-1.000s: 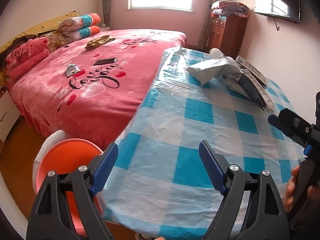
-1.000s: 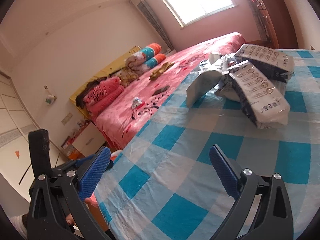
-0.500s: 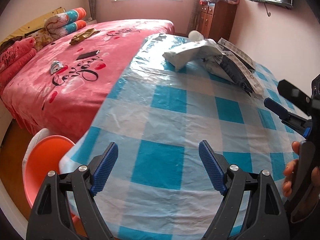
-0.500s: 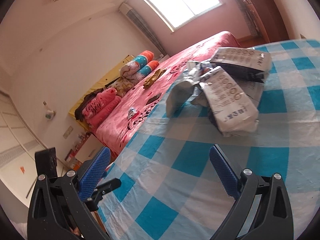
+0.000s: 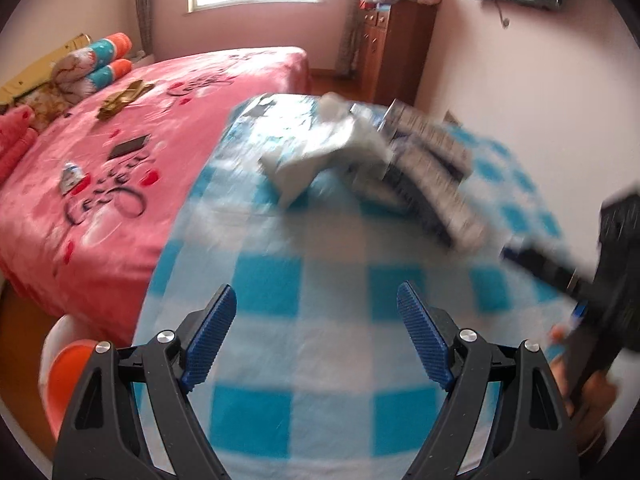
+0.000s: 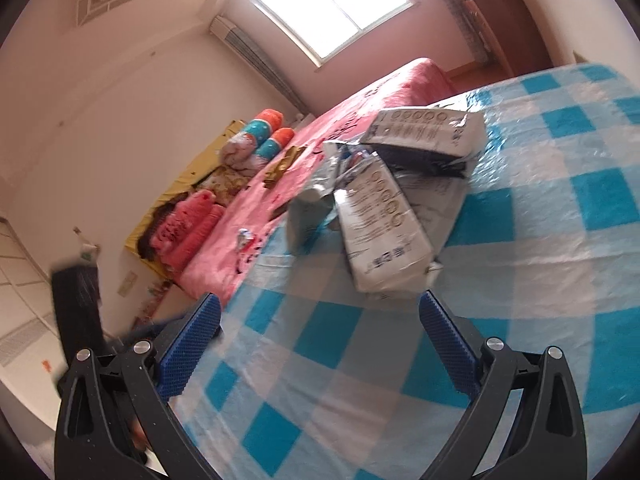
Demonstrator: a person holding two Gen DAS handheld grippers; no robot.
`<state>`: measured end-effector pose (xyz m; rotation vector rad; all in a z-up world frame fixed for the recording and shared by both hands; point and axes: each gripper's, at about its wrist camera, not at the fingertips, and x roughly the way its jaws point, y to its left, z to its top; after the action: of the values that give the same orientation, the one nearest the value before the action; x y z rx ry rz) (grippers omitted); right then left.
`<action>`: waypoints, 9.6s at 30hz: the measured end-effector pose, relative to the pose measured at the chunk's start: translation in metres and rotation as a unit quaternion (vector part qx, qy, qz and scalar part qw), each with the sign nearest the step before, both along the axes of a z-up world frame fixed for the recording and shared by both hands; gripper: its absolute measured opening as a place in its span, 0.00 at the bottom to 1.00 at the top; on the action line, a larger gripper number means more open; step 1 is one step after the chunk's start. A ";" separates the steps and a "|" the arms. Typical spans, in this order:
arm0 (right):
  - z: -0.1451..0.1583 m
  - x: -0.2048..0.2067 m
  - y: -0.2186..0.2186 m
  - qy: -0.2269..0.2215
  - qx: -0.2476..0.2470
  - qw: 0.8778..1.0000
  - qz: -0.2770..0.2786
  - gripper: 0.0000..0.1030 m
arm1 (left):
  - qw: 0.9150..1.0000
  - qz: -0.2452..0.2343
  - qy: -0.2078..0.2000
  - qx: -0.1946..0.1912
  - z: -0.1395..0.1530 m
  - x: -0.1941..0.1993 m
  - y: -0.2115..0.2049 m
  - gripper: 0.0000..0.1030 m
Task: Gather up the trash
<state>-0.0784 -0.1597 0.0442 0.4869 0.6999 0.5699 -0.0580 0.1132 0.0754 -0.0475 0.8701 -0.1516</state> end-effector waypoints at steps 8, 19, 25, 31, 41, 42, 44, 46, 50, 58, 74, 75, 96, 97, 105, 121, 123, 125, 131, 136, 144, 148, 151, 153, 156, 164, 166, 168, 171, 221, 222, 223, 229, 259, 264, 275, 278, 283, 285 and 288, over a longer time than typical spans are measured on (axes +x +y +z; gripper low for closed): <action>-0.006 0.007 -0.020 0.014 0.021 1.000 -0.014 0.95 | 0.997 0.028 -0.004 -0.065 0.043 0.113 -0.017 0.81; -0.019 0.014 -0.059 0.029 0.065 0.996 -0.045 0.95 | 0.989 0.104 0.096 -0.036 0.010 0.284 -0.056 0.78; -0.022 0.017 -0.074 0.029 0.083 0.995 -0.053 0.95 | 0.978 0.119 0.173 -0.012 -0.021 0.322 -0.075 0.78; -0.019 0.013 -0.083 0.027 0.088 0.994 -0.059 0.95 | 0.972 0.123 0.200 -0.012 -0.035 0.338 -0.085 0.78; -0.018 0.010 -0.093 0.027 0.092 0.993 -0.067 0.95 | 0.969 0.104 0.224 0.013 -0.060 0.329 -0.097 0.78; -0.018 0.010 -0.094 0.025 0.090 0.993 -0.069 0.95 | 0.970 0.097 0.224 0.014 -0.059 0.326 -0.099 0.78; -0.017 0.008 -0.096 0.022 0.086 0.993 -0.072 0.95 | 0.971 0.085 0.225 0.015 -0.060 0.317 -0.104 0.78; -0.016 0.008 -0.098 0.021 0.086 0.993 -0.076 0.95 | 0.972 0.071 0.224 0.015 -0.060 0.305 -0.108 0.78; -0.016 0.007 -0.104 0.023 0.091 0.992 -0.082 0.95 | 0.974 0.047 0.219 0.014 -0.059 0.281 -0.118 0.78; -0.016 0.001 -0.121 0.023 0.098 0.989 -0.105 0.95 | 0.975 -0.016 0.224 -0.005 -0.058 0.216 -0.148 0.78; -0.020 0.000 -0.131 0.031 0.103 0.988 -0.107 0.95 | 0.995 -0.051 0.086 -0.004 0.031 0.141 -0.124 0.79; -0.021 0.001 -0.131 0.033 0.103 0.988 -0.107 0.95 | 0.996 -0.037 0.079 0.006 0.034 0.137 -0.112 0.80; -0.010 -0.002 -0.089 0.015 0.021 0.998 -0.057 0.95 | 0.980 0.147 0.115 -0.066 -0.029 0.134 0.006 0.80; -0.010 -0.003 -0.086 0.013 0.013 0.998 -0.053 0.95 | 0.981 0.148 0.112 -0.061 -0.029 0.135 0.005 0.80; -0.005 -0.013 -0.047 -0.001 -0.037 0.999 0.016 0.95 | 0.985 0.130 0.115 -0.006 -0.038 0.146 -0.014 0.83; -0.006 -0.016 -0.041 0.005 -0.037 0.999 0.037 0.95 | 0.989 0.100 0.108 0.029 -0.053 0.127 -0.024 0.48; -0.007 -0.016 -0.037 0.005 -0.040 0.998 0.043 0.95 | 0.990 0.096 0.103 0.029 -0.052 0.124 -0.024 0.46; -0.008 -0.016 -0.033 0.004 -0.043 0.998 0.049 0.95 | 0.990 0.099 0.098 0.020 -0.051 0.118 -0.020 0.44; -0.008 -0.017 -0.021 0.000 -0.063 0.996 0.062 0.95 | 0.991 0.102 0.090 0.000 -0.048 0.101 -0.007 0.39; -0.009 -0.019 -0.005 -0.001 -0.096 0.993 0.071 0.95 | 0.990 0.107 0.087 -0.024 -0.049 0.084 0.010 0.38; -0.011 -0.020 0.021 -0.011 -0.150 0.986 0.068 0.93 | 0.989 0.103 0.088 -0.054 -0.051 0.058 0.029 0.38; -0.014 -0.016 0.025 -0.003 -0.174 0.983 0.052 0.86 | 0.989 0.099 0.084 -0.066 -0.054 0.046 0.037 0.38; -0.014 -0.019 0.036 -0.003 -0.197 0.980 0.044 0.83 | 0.989 0.097 0.080 -0.075 -0.056 0.040 0.042 0.38; -0.016 -0.017 0.040 -0.005 -0.211 0.977 0.040 0.83 | 0.989 0.096 0.078 -0.080 -0.056 0.036 0.045 0.38; -0.018 -0.017 0.052 -0.007 -0.240 0.970 0.033 0.83 | 0.990 0.091 0.074 -0.084 -0.057 0.032 0.047 0.38; -0.024 -0.013 0.062 -0.010 -0.298 0.954 0.009 0.71 | 0.989 0.076 0.070 -0.109 -0.061 0.020 0.054 0.38; -0.025 -0.013 0.064 -0.011 -0.307 0.952 0.001 0.67 | 0.988 0.073 0.068 -0.117 -0.062 0.017 0.056 0.38; -0.026 -0.013 0.065 -0.011 -0.316 0.949 -0.009 0.62 | 0.987 0.071 0.068 -0.124 -0.063 0.016 0.060 0.38; -0.027 -0.014 0.063 -0.011 -0.319 0.948 -0.017 0.57 | 0.987 0.066 0.067 -0.134 -0.064 0.012 0.062 0.38; 0.041 -0.010 0.283 0.081 -0.097 0.958 0.257 0.56 | 0.961 0.196 0.013 -0.197 -0.054 -0.120 0.285 0.35; 0.042 -0.013 0.298 0.079 -0.100 0.954 0.272 0.56 | 0.959 0.202 0.016 -0.196 -0.059 -0.122 0.290 0.35; 0.043 -0.016 0.313 0.076 -0.104 0.950 0.284 0.56 | 0.958 0.210 0.021 -0.196 -0.064 -0.126 0.297 0.35; 0.037 -0.026 0.380 0.069 -0.124 0.931 0.337 0.56 | 0.949 0.243 0.040 -0.196 -0.092 -0.138 0.321 0.35; 0.024 -0.025 0.306 0.033 -0.136 0.968 0.208 0.87 | 0.963 0.228 -0.088 -0.112 -0.059 -0.144 0.289 0.83; 0.029 -0.031 0.286 0.021 -0.139 0.973 0.181 0.87 | 0.972 0.199 -0.092 -0.086 -0.045 -0.135 0.270 0.83; 0.043 -0.037 0.218 0.017 -0.113 0.986 0.117 0.91 | 0.986 0.142 -0.082 -0.034 -0.021 -0.120 0.215 0.83; 0.044 -0.039 0.203 0.018 -0.114 0.988 0.105 0.91 | 0.989 0.125 -0.078 -0.028 -0.017 -0.115 0.198 0.83; 0.045 -0.045 0.172 0.013 -0.113 0.990 0.080 0.91 | 0.992 0.099 -0.076 -0.028 -0.013 -0.110 0.169 0.83; 0.043 -0.048 0.157 0.011 -0.118 0.991 0.068 0.91 | 0.993 0.086 -0.075 -0.030 -0.013 -0.107 0.156 0.83; 0.038 -0.052 0.135 0.011 -0.127 0.991 0.048 0.91 | 0.995 0.062 -0.073 -0.032 -0.013 -0.101 0.134 0.83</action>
<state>-0.1304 -0.0250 0.0822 0.2232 0.8081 0.5560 -0.1593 0.2469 0.0625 -0.1479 0.7150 -0.0664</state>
